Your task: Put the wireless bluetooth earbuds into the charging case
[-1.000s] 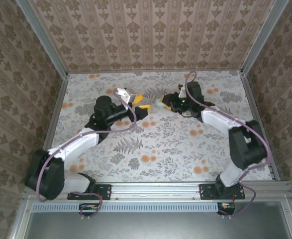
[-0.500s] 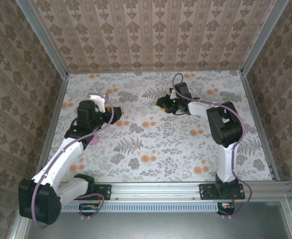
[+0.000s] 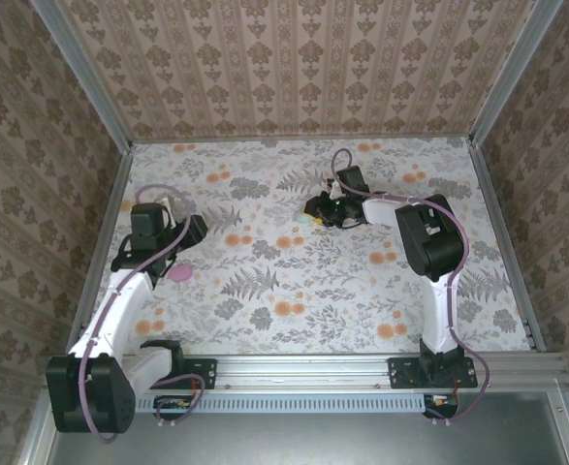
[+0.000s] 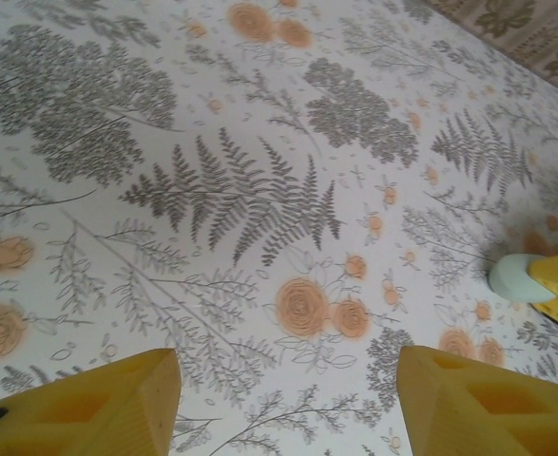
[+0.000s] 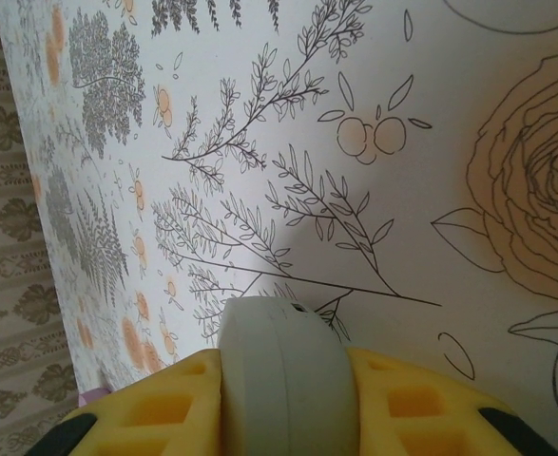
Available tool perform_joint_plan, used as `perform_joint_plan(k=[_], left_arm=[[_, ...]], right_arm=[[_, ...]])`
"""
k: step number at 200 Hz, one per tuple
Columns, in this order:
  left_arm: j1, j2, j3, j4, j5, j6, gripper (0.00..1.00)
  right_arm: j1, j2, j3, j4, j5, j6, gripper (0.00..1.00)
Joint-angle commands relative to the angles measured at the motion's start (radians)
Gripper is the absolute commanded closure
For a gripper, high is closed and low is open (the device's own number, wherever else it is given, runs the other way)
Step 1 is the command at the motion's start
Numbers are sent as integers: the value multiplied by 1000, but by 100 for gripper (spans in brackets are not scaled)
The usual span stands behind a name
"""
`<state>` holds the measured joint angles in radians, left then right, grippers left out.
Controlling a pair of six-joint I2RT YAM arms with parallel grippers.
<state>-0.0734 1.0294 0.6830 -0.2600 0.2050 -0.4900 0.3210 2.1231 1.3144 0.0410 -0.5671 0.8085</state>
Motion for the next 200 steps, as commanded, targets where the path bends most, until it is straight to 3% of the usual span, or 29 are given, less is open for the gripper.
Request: perform_joint_plan(k=[1,123,145,200], left_arm=[[28,-18,-10,-32,16,-24,37],[146,4,-50,-78,-12,-25,30],[161,26,-54,-83,-20,-33,29],[196,136,-34,-121,-33,-23,27]], right_arm=[[-2,0,14,-85,5,-52,65],[-17,-61,71,-297,98,-184,45],[-19,-87,80,-341,137,-213,35],[-16,-222,47,-383,149,-246,33]])
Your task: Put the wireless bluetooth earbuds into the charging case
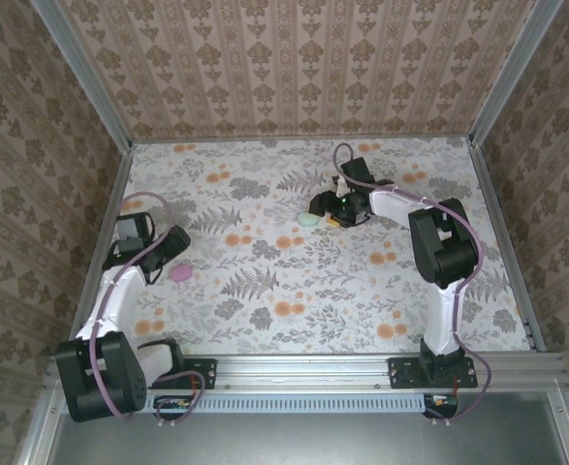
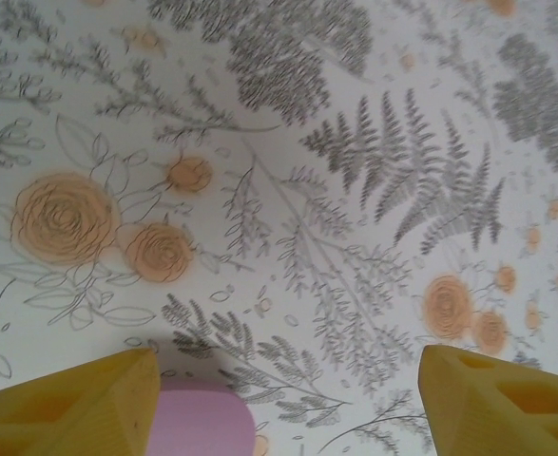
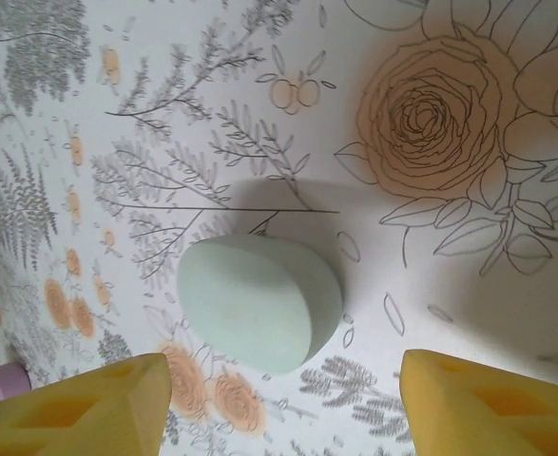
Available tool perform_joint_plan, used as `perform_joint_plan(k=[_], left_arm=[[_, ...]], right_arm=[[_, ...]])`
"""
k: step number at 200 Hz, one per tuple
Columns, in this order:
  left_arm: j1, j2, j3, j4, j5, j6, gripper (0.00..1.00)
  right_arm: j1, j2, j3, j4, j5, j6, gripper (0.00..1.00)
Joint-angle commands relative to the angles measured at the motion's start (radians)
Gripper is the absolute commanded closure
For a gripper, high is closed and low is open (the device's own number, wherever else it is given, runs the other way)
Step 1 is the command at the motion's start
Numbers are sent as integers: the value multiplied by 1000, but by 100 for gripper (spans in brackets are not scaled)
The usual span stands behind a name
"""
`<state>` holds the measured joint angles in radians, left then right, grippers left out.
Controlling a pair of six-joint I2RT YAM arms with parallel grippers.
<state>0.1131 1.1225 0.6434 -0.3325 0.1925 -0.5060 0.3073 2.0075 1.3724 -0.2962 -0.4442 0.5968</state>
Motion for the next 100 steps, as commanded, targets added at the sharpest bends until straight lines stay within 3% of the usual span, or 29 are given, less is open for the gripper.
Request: perform_joint_plan(k=[1,100], left_arm=[[10,46,7,-50,-21,-7,27],[1,250,54,-94,-71,17,26]], right_arm=[[-2,-110,-12,-45,26,-33,33],[1,-303,-104,-52,2,-28,32]])
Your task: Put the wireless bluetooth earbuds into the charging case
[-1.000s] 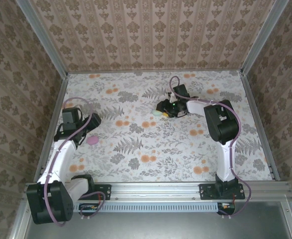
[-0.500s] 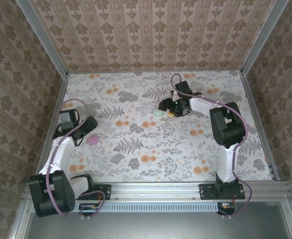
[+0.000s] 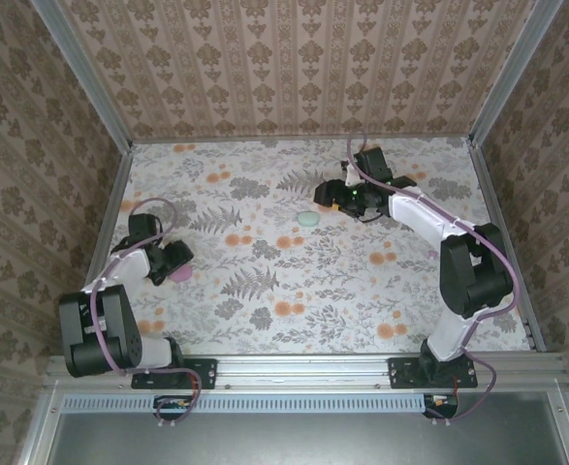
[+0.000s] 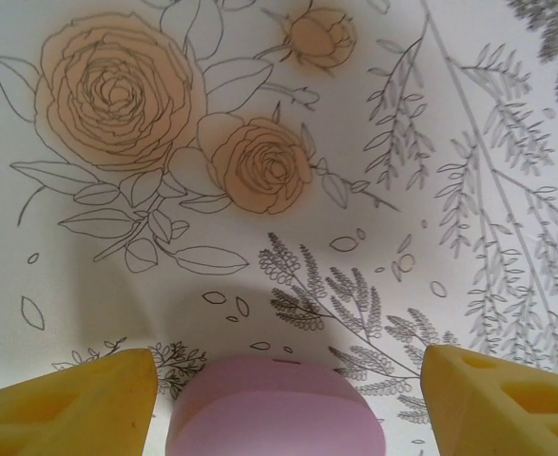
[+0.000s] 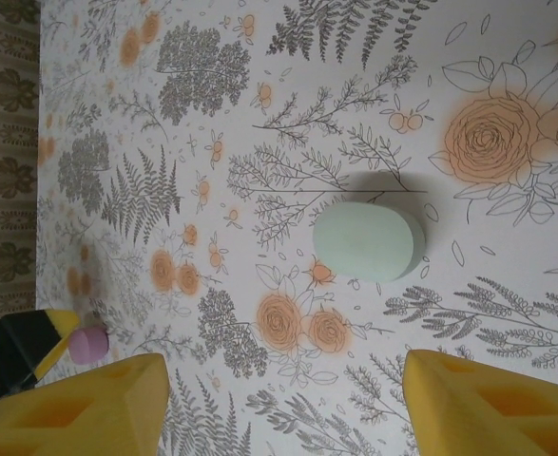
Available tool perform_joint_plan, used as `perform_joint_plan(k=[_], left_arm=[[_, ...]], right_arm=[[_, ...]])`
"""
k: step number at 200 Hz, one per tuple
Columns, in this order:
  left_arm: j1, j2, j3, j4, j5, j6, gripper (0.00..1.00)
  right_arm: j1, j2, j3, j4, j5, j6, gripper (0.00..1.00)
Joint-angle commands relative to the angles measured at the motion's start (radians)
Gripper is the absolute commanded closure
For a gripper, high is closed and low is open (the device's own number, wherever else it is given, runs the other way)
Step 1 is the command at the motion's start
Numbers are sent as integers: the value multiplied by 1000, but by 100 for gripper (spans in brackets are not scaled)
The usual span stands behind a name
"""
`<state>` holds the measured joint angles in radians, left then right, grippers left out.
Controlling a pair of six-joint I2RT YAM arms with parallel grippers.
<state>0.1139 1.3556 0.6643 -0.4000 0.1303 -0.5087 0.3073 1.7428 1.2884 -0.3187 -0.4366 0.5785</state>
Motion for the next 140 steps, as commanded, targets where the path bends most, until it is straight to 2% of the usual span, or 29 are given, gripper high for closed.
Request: perform_joint_plan(k=[1,67,115,140], left_arm=[[-2,18,33,-27,-8,20,26],[-64,58,33,17,83,64,31],[-189,110,59,61,145,69,35],[-267,146,94,75,156,50,36]], right_arm=[[1,-40,-21,-30,-5,-10,32],[2,-62,-48,-10,-36,3,32],[20,-81,-117,33,-70,-23,32],[76,-82,-150,52,-49,-76,33]])
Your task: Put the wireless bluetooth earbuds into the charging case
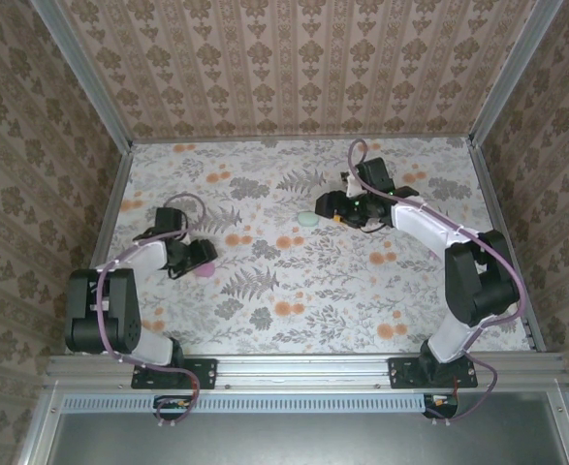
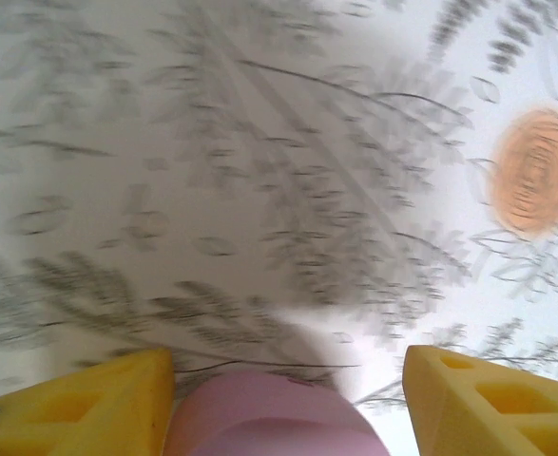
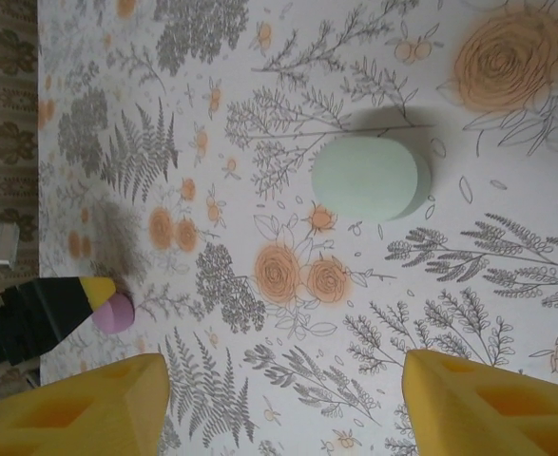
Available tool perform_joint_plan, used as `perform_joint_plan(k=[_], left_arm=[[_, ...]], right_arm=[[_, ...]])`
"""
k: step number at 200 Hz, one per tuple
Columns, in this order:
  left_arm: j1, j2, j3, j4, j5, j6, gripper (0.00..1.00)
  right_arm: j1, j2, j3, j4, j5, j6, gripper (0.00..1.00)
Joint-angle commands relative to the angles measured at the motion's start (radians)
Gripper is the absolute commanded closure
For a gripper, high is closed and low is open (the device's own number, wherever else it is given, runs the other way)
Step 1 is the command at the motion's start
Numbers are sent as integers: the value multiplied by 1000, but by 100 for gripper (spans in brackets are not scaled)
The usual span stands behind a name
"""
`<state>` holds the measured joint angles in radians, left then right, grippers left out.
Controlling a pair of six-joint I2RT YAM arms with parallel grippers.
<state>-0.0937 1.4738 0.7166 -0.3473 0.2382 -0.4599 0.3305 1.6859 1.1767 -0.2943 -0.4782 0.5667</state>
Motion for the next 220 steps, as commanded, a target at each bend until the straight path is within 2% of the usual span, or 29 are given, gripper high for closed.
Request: perform_joint_plan(k=[1,39,62,92,115,152,183,220], left_arm=[[-63,30,43,23,50,-1,36],[-131,36,51,48,89,-94,42],[-138,-1,22,59,111,-133,44],[-128,-62,2,64,123,-155,44],[-83,-96,4,58,136,-156,44],[41,-174,1,36,143,-121,44],[130,-237,-3,24,163,-88,42],[211,-292,-24,25,193,-66,41]], right_arm=[[58,-26,-41,30,-6,-67,33],[192,-29,-130,168,116,-149,35],[306,-32,-215,339,195,-227,35],[471,4,-284,539,357,-389,35],[567,82,-263,621,452,-500,34],[677,260,-107,638,545,-582,26],[697,379,-12,669,593,-592,24],[697,465,69,641,584,-641,24]])
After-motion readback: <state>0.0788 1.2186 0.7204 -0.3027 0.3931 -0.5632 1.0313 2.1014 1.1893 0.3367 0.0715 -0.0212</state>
